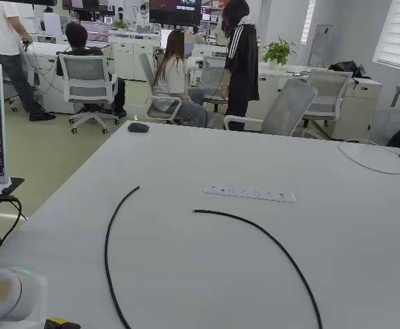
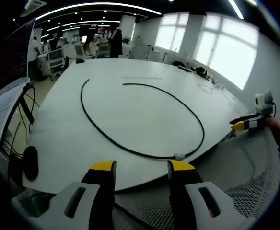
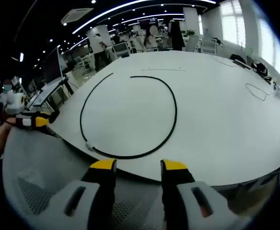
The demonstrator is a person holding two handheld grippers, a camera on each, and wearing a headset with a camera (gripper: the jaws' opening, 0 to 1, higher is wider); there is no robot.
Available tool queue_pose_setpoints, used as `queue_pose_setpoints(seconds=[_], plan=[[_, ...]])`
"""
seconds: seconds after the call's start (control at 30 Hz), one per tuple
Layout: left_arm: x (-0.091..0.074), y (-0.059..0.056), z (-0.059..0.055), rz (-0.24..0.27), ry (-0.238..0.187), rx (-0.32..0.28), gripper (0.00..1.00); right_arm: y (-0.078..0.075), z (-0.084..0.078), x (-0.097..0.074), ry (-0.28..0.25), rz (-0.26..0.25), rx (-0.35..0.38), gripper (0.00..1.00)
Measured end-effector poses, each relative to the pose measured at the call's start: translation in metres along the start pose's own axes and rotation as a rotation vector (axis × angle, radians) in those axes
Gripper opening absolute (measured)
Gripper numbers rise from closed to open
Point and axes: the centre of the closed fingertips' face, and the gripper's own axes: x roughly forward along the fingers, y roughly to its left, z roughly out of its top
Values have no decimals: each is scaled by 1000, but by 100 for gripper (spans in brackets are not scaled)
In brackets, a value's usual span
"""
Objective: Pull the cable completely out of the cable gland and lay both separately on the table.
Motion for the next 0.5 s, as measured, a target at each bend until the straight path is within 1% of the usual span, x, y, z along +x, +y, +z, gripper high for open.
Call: queue_pose_setpoints(seconds=[0.5], plan=[[1,2,2,7,-8,3,44,-1,0,0,1,-3,0,40]])
